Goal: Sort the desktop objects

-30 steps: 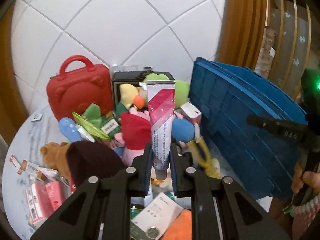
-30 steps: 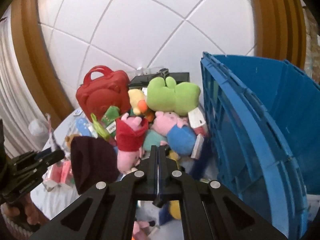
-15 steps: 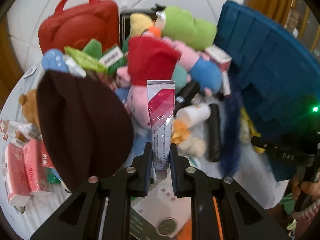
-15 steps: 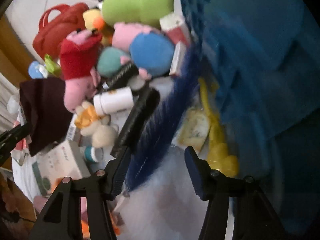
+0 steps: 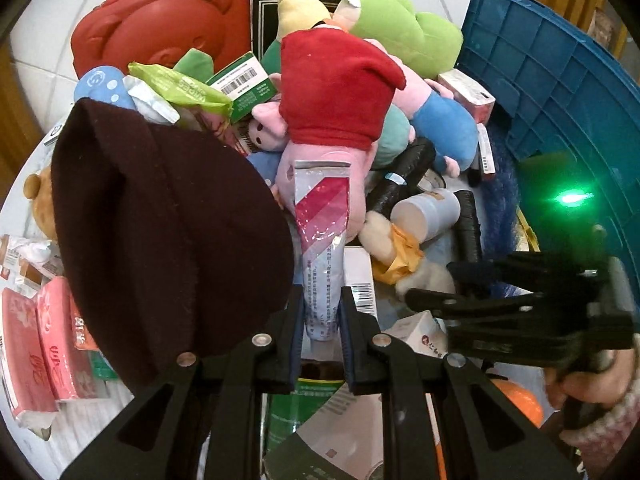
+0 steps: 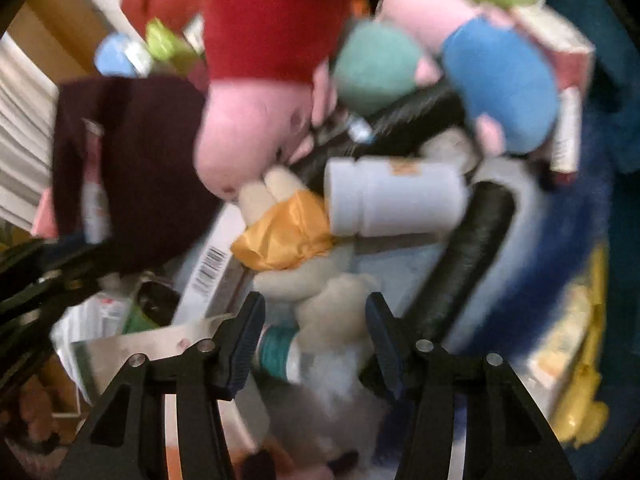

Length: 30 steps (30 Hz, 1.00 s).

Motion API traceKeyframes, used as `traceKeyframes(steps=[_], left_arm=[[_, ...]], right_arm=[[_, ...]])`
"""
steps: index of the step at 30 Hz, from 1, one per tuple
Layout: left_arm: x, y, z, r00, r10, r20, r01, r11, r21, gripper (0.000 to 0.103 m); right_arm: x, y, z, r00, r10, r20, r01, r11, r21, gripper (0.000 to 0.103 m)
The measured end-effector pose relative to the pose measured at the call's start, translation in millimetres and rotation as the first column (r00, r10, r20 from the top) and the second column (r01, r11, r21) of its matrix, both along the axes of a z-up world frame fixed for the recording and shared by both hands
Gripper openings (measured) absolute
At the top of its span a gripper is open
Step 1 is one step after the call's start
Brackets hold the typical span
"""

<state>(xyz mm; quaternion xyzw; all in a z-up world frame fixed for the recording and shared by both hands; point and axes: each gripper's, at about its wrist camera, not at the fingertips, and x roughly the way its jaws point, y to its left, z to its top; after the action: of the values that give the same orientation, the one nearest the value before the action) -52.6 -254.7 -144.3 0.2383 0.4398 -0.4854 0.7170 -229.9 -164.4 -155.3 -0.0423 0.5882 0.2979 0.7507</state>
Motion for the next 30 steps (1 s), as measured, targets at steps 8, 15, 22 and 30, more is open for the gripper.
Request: traceKeyframes(steps=[8,15,22,30], left_arm=[[-5.8,7.8,16.0,1.000,0.003,0.026,-0.003,0.999,-0.033,0.016],[-36.2,11.6,70.2,0.995,-0.035,0.095,0.048,0.989,-0.141,0.016],[-97.4,4.1,154.6,0.970,-0.133,0.202,0.193,0.930,-0.312,0.016],[-196.6,-35.0,225.1,0.930,-0.274,0.244,0.357,0.827,-0.434,0.016]], right_arm=[[-11.4,-15.5,22.7,0.996,-0.037,0.084,0.038,0.999,-0.005,0.033],[-50.2,-55.7,117.3,0.942,-0.153,0.297,0.134,0.987,0.085,0.033],[-96.8,-112.7,234.5,0.803,-0.306,0.511,0.245,0.952,0.186,0.033],[-155.1,-205.9,316.7,0.596,-0.456,0.661,0.417,0.879,0.231,0.033]])
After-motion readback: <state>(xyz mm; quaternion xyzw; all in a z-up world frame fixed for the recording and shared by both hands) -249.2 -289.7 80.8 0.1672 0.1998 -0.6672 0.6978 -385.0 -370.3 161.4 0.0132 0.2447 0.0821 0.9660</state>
